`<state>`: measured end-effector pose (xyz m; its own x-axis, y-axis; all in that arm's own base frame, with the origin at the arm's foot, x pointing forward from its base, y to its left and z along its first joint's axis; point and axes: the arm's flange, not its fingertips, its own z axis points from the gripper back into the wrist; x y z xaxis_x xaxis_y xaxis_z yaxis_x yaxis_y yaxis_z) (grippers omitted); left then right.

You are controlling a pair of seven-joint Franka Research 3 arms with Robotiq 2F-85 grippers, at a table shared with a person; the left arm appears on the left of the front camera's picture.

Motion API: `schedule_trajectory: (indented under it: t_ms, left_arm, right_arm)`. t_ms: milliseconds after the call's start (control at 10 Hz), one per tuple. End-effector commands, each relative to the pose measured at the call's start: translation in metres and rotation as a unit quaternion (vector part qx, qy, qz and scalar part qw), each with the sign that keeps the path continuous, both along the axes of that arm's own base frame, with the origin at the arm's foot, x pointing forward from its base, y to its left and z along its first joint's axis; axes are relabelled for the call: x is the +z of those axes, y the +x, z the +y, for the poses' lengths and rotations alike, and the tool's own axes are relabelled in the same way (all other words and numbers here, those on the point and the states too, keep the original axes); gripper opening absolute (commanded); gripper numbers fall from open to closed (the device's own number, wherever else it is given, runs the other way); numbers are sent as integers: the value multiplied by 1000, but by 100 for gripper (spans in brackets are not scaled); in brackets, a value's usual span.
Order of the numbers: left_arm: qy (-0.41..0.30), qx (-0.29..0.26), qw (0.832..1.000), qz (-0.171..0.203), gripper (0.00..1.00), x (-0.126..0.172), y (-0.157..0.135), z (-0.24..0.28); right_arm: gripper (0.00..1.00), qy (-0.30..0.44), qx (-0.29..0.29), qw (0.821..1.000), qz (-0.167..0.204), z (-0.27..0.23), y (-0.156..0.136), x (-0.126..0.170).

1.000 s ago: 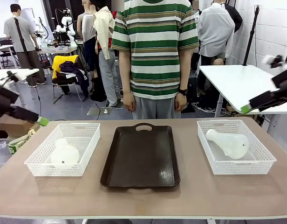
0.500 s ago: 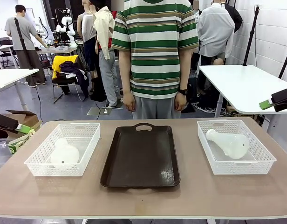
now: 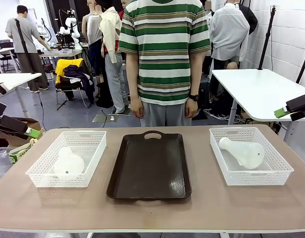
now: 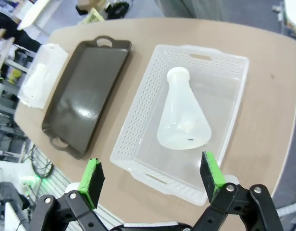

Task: Prepare the laboratory tools.
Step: Pick up the Big flask that the person points to.

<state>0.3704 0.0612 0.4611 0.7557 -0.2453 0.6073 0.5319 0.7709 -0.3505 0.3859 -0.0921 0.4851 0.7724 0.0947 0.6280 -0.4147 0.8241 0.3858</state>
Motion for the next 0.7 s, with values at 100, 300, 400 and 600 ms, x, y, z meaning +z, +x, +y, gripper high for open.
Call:
schedule_trajectory:
  t_ms: [100, 300, 400, 600]
  left_arm:
    - [19, 0, 1000, -12, 100, -1, -2, 4]
    - [19, 0, 1000, -12, 100, -1, -2, 4]
    - [19, 0, 1000, -12, 100, -1, -2, 4]
    - [19, 0, 1000, -12, 100, -1, -2, 4]
  right_arm:
    - [100, 3, 16, 1000, -7, 2, -4, 4]
    - [100, 3, 16, 1000, -7, 2, -4, 4]
    - [100, 3, 16, 1000, -7, 2, -4, 4]
    - [100, 3, 16, 1000, -7, 2, -4, 4]
